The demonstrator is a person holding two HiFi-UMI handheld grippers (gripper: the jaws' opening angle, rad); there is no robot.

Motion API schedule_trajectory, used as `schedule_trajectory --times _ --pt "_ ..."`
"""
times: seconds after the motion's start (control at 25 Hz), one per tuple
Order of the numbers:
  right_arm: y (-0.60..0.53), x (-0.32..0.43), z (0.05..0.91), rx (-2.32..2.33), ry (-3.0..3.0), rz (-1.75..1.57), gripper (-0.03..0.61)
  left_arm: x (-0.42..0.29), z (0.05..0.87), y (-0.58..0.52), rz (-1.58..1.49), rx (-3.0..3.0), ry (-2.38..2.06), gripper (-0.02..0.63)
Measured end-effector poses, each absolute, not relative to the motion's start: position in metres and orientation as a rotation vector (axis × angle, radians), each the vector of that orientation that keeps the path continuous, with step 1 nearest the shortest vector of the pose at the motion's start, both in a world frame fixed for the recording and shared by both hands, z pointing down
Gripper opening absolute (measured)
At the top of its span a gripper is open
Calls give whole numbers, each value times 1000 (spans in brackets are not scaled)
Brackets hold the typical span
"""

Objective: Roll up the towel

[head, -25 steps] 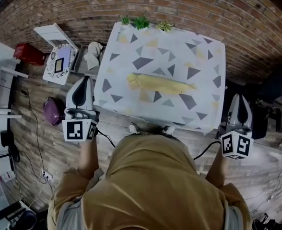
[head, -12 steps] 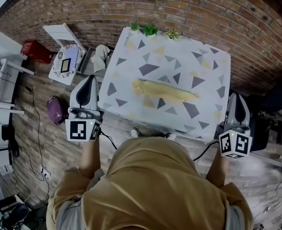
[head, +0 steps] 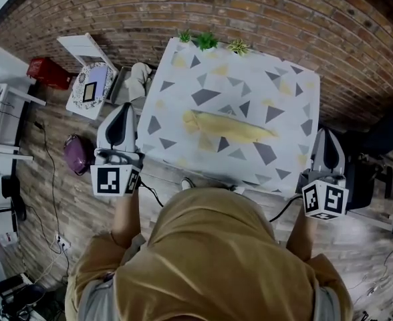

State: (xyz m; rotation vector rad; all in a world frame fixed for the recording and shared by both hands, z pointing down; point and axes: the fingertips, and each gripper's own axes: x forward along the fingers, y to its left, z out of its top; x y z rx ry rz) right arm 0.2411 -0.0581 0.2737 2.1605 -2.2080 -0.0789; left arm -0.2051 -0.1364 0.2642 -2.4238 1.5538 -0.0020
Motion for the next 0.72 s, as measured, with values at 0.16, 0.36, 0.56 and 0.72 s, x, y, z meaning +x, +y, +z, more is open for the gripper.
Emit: schedule_trajectory --times 0.16,0.36,0.56,0.72 --pt "-60 240 274 2163 -2208 -77 3 -204 264 -137 -4 -2430 1553 63" --pt "-62 236 273 2138 -2224 -81 3 -205 267 -137 -2 -2431 1567 63" --pt "-61 241 273 2115 -2223 -86 3 -199 273 -137 18 -2436 1586 63" --pt "-63 244 270 2101 -2224 -90 3 -189 276 -136 13 -2441 1579 63"
